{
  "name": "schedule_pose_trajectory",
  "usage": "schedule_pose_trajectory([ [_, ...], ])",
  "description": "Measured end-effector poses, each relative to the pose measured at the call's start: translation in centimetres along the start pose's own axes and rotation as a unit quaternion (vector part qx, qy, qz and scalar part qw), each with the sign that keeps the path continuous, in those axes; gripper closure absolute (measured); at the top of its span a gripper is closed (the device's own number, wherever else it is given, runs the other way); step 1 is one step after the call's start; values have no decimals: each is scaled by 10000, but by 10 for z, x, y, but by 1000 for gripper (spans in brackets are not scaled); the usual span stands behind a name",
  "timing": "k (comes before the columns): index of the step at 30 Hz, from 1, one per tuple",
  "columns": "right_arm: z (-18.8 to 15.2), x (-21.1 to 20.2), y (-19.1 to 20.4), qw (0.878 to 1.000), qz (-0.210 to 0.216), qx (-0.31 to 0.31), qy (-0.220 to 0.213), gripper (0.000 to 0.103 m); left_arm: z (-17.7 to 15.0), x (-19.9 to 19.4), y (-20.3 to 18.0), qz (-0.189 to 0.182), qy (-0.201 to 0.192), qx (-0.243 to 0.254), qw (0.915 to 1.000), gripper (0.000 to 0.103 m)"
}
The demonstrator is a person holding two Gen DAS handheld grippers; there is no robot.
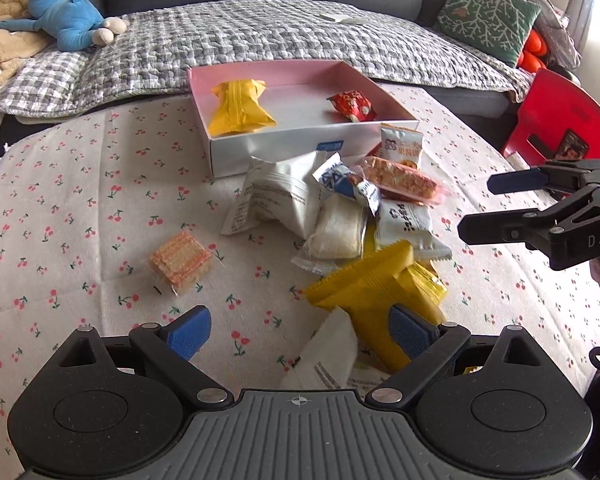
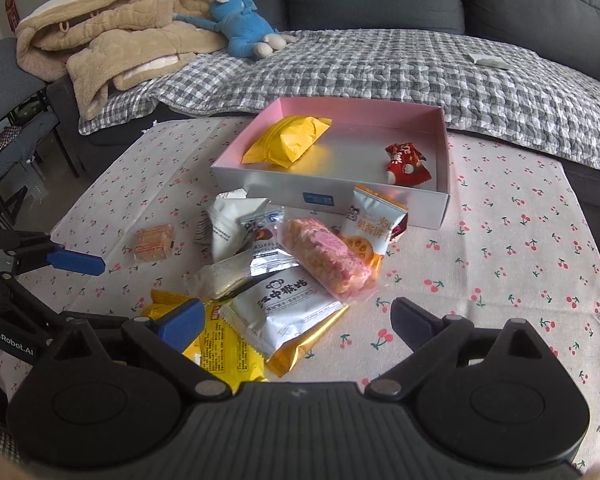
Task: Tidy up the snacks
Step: 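Move both tools back toward the snack pile, then grasp the white printed packet with the left tool while the right tool grasps a yellow cake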
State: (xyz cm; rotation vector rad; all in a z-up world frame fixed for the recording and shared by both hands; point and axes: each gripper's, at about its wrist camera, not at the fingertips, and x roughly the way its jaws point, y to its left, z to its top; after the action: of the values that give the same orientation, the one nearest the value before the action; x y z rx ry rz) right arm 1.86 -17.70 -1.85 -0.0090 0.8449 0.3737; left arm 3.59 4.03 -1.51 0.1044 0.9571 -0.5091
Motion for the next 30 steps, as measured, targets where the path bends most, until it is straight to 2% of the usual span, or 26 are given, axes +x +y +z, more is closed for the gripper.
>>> schedule_pose_trajectory([
  [6,-6,6,19,9992,297,-203,181,4,-13,8,-5,-213,444,151,9987,7],
  [10,-12,13,28,9984,364,-300,316,5,-17,9,-9,-219,514,219,9982,9],
  [13,-16,17,35,9975,456,-376,379,9,-19,11,-10,-263,577,261,9976,10],
  [16,-19,19,43,9965,555,-488,388,17,-20,11,-10,-332,627,265,9971,15],
  [20,-20,20,52,9948,721,-609,382,32,-23,14,-11,-420,718,223,9963,31],
  [24,-22,25,57,9931,848,-646,481,47,-26,15,-14,-345,739,319,9962,41],
  [30,-25,34,56,9930,877,-518,604,56,-28,15,-15,-358,719,339,9962,47],
])
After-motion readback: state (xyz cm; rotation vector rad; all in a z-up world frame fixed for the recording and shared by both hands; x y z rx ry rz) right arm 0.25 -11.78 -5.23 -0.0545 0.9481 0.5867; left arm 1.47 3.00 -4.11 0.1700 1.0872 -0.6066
